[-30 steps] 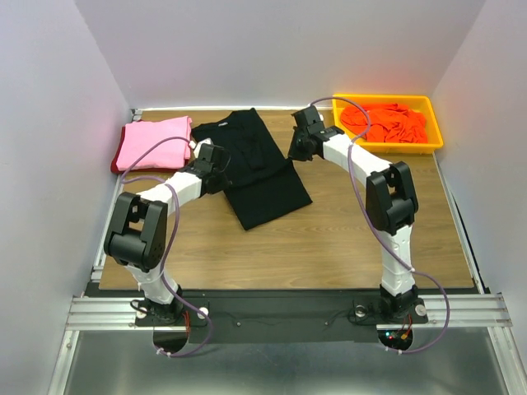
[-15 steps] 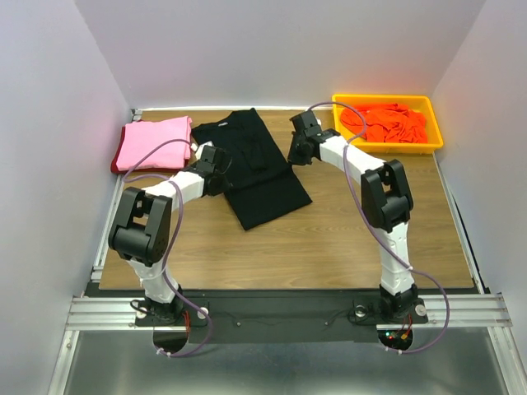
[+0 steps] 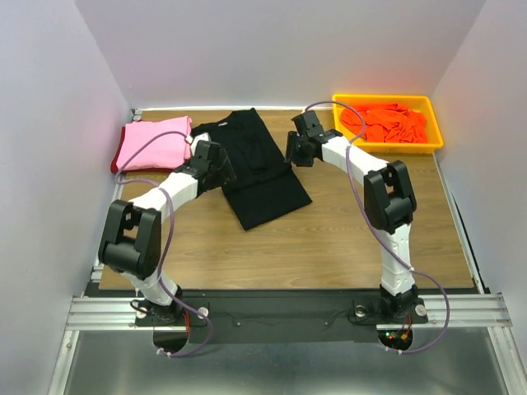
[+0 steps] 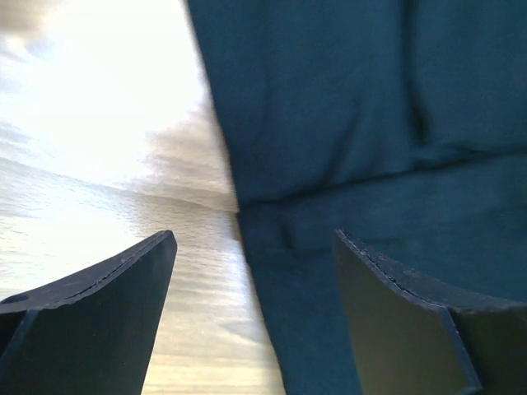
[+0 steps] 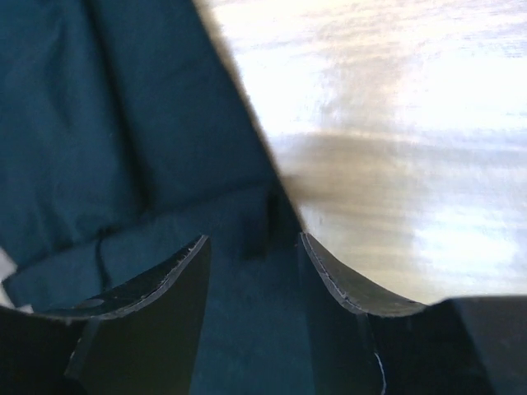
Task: Fold and stack the t-shirts
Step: Fold the tshirt
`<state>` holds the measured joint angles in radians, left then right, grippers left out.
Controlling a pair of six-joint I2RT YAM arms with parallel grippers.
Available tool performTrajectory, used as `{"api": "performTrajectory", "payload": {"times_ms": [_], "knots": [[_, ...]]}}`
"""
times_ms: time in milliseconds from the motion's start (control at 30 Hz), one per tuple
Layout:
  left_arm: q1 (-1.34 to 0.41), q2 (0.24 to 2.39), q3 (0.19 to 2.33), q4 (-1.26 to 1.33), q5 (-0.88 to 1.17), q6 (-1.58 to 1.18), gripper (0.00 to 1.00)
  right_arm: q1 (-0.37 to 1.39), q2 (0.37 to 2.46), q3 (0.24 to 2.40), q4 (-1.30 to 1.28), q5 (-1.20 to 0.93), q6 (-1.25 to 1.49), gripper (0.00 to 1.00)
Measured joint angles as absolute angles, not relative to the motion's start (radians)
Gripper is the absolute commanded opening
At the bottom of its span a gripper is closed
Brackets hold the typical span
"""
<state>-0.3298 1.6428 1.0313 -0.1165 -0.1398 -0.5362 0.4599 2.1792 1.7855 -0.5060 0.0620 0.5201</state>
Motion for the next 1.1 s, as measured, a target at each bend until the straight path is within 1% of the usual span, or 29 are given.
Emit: {"api": "performTrajectory", "payload": {"times_ms": [33,100,300,433,633,900,1100], "knots": [[-0.33,1.624,1.031,-0.117,-0.139,-0.532,0.92,0.462,2.165,1.773,-0.505,0.061,0.516,0.53],[-0.33,1.56,1.028,-0.115,-0.139,-0.521,0.99,0.469,2.121,1.736,-0.501,0.051,0.49,0.53],[-0.33,1.366,0.93,-0.084,-0.166,-0.482,0.99,0.537,2.048,1.629,-0.442,0.048,0.436,0.52],[-0.33,1.286,0.851,-0.068,-0.2,-0.458,0.99,0.596,2.055,1.555,-0.397,0.045,0.414,0.52],[-0.33,1.183,0.73,-0.023,-0.246,-0.437,0.99,0.638,2.083,1.502,-0.311,0.045,0.393,0.51],[-0.329,1.164,0.665,0.042,-0.273,-0.425,0.99,0.638,2.111,1.493,-0.185,0.069,0.371,0.51],[-0.329,1.164,0.661,0.065,-0.279,-0.416,0.99,0.638,2.14,1.527,-0.152,0.098,0.359,0.51]]}}
